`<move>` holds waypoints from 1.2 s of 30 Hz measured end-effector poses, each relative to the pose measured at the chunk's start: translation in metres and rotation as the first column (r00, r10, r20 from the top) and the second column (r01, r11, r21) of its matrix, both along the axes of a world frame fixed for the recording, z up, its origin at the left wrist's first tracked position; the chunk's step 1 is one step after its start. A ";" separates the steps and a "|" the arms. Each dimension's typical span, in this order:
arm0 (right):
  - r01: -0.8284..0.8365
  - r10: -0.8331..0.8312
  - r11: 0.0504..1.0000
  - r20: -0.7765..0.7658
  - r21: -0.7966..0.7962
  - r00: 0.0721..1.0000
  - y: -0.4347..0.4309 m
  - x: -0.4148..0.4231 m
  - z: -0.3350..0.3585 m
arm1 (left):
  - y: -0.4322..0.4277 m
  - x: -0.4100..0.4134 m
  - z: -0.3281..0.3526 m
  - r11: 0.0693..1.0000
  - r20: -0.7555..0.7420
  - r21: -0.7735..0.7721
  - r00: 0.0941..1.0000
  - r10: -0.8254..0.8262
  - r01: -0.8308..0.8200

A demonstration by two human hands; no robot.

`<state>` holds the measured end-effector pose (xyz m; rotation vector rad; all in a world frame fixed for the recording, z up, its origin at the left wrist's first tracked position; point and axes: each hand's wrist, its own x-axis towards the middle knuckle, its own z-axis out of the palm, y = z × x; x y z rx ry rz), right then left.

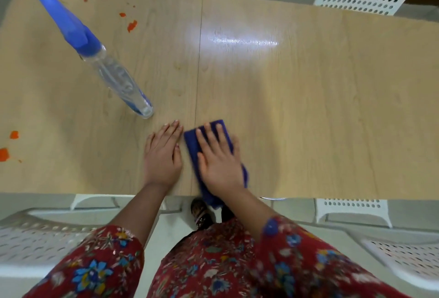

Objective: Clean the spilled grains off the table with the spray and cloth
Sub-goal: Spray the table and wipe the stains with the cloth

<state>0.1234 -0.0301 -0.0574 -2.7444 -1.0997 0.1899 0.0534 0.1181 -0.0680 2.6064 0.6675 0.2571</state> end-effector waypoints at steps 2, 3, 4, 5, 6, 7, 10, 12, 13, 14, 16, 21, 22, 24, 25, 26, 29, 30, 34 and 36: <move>0.098 -0.097 0.994 0.024 -0.045 0.995 -0.041 0.020 -0.004 | -0.001 -0.001 0.002 1.000 -0.016 -0.005 1.000 0.000 0.000; 0.203 -0.200 0.977 0.048 -0.069 0.979 -0.056 0.039 -0.006 | -0.002 -0.001 0.003 1.000 -0.021 -0.010 1.000 0.003 -0.003; 0.327 -0.322 0.942 0.067 -0.081 0.944 -0.064 0.060 -0.005 | -0.002 -0.001 0.004 1.000 -0.029 -0.010 1.000 0.004 -0.004; 0.441 -0.435 0.893 0.074 -0.087 0.897 -0.064 0.079 -0.003 | -0.002 -0.002 0.005 1.000 -0.039 -0.006 0.999 0.005 -0.005; 0.516 -0.510 0.853 0.083 -0.079 0.856 -0.055 0.094 -0.001 | -0.002 -0.001 0.005 1.000 -0.046 0.000 0.999 0.005 -0.005; 0.539 -0.535 0.840 0.077 -0.062 0.842 -0.041 0.101 0.000 | -0.002 -0.001 0.006 1.000 -0.050 0.004 0.999 0.004 -0.004; 0.438 -0.438 0.899 0.004 -0.023 0.899 0.014 0.072 0.000 | -0.002 0.000 0.005 1.000 -0.025 -0.009 1.000 0.010 -0.010; 0.334 -0.334 0.943 -0.005 -0.005 0.943 0.033 0.023 -0.003 | -0.003 0.000 0.006 1.000 0.001 -0.024 1.000 0.013 -0.013; 0.294 -0.294 0.956 -0.001 -0.007 0.956 0.035 -0.002 -0.003 | -0.003 0.000 0.006 0.999 0.010 -0.031 1.000 0.013 -0.013; 0.263 -0.263 0.965 0.000 -0.003 0.965 0.034 -0.021 -0.002 | -0.003 0.000 0.006 0.999 0.011 -0.038 1.000 0.011 -0.010; 0.239 -0.239 0.971 -0.023 -0.006 0.971 0.028 -0.034 -0.004 | -0.002 -0.001 0.005 0.999 0.008 -0.045 1.000 0.010 -0.010; 0.288 -0.290 0.957 -0.091 -0.034 0.953 0.074 0.046 0.005 | -0.001 -0.001 0.007 0.999 0.002 -0.033 1.000 0.001 -0.001; 0.313 -0.315 0.949 -0.092 -0.040 0.944 0.085 0.063 0.005 | 0.000 0.000 0.006 1.000 -0.001 -0.032 1.000 0.001 -0.001; 0.341 -0.343 0.939 -0.097 -0.040 0.934 0.088 0.066 0.003 | 0.000 -0.001 0.006 0.999 -0.009 -0.036 1.000 0.006 -0.006; 0.325 -0.326 0.945 -0.092 -0.023 0.941 0.080 0.051 0.002 | 0.001 0.000 0.007 0.999 -0.013 -0.032 1.000 0.006 -0.006; 0.288 -0.288 0.957 -0.082 -0.012 0.954 0.065 0.024 0.001 | 0.001 0.000 0.006 1.000 -0.017 -0.028 1.000 0.005 -0.005; 0.174 -0.175 0.984 -0.039 -0.021 0.984 0.026 -0.045 -0.002 | 0.001 0.002 0.006 0.999 -0.027 -0.034 1.000 0.007 -0.008; 0.171 -0.171 0.985 -0.054 -0.013 0.984 0.024 -0.050 -0.004 | 0.001 0.002 0.006 0.999 -0.035 -0.032 0.999 0.005 -0.006; 0.153 -0.155 0.987 -0.059 -0.042 0.986 0.029 -0.040 -0.001 | 0.002 0.002 0.008 0.999 -0.061 0.012 0.997 -0.041 0.041; 0.080 -0.083 0.996 -0.079 -0.030 0.993 0.015 -0.033 0.000 | -0.002 0.000 0.010 0.995 -0.067 0.040 0.994 -0.089 0.092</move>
